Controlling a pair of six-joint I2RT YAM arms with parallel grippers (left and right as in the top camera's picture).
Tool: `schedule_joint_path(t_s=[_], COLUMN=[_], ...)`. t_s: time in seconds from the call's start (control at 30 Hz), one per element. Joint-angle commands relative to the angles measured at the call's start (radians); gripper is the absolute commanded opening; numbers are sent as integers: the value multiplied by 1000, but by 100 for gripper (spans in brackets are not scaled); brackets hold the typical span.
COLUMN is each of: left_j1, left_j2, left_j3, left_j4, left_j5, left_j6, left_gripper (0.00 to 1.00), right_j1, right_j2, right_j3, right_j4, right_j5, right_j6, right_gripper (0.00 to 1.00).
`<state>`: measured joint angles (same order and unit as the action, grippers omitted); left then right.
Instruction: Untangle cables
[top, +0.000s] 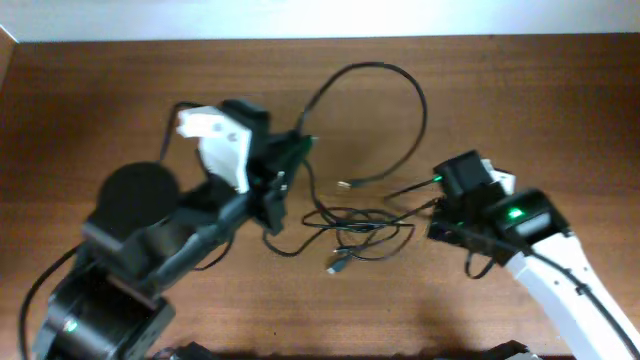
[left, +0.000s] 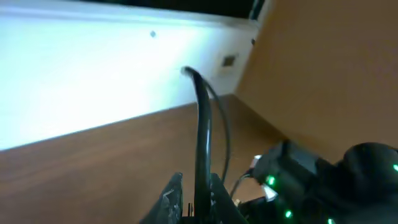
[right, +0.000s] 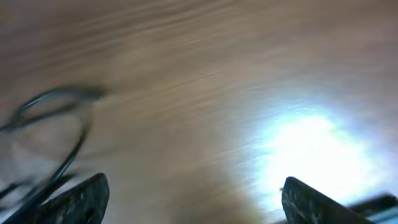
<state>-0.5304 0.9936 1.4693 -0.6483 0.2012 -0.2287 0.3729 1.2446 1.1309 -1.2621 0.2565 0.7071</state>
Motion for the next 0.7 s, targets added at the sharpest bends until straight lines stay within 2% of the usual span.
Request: schedule_joint_path(t_s=[0.0,0.03,0.1,0.13,0.17,0.23,0.27,0.3,0.37,0.43,0.47,0.53,0.57,0.6,0.67], left_j1=[75,104,114,114,114,114,114,114,114,114,114,113,99,65,-25], left_j2=[-43,-34,-17,-1,19,68,117,177,247,288,314,380,411,439,497], left_j3=[24,24,24,24,24,24,24,24,24,24,24,22,11,-11,-42], left_j4=[-26,-49,-60,-94,-137,-201,-248,-288,-345,-413,-479,-654,-715,-752,-733], left_j5=[-7,-8,-18,-80,-150,-231,-286,-298,-269,-172,-136,-76,6,84,88], left_j6=[-6,-6,-6,-6,-6,-6,-6,-6,-6,-5,13,119,253,420,537], left_gripper=[0,0,1,15,36,37,32,43,71,88,89,90,89,91,95], right_j1=[-169,-211,-217,-217,-217,-217,-217,-217,-217,-217,-217,-217,-217,-217,-217], right_j2=[-10,-10,-11,-13,-20,-45,-68,-106,-167,-216,-243,-278,-284,-284,-284], right_j3=[6,6,6,6,6,6,6,6,6,6,6,6,6,6,6], right_j4=[-15,-16,-18,-17,-17,-14,-13,-14,-15,-15,-14,-13,-13,-13,-5], right_j5=[-50,-105,-119,-128,-137,-163,-180,-183,-212,-236,-258,-264,-264,-265,-277], right_j6=[-60,-108,-109,-109,-109,-133,-153,-155,-207,-233,-241,-248,-248,-247,-247], right_gripper=[88,88,88,88,88,88,88,87,88,88,88,88,88,88,88])
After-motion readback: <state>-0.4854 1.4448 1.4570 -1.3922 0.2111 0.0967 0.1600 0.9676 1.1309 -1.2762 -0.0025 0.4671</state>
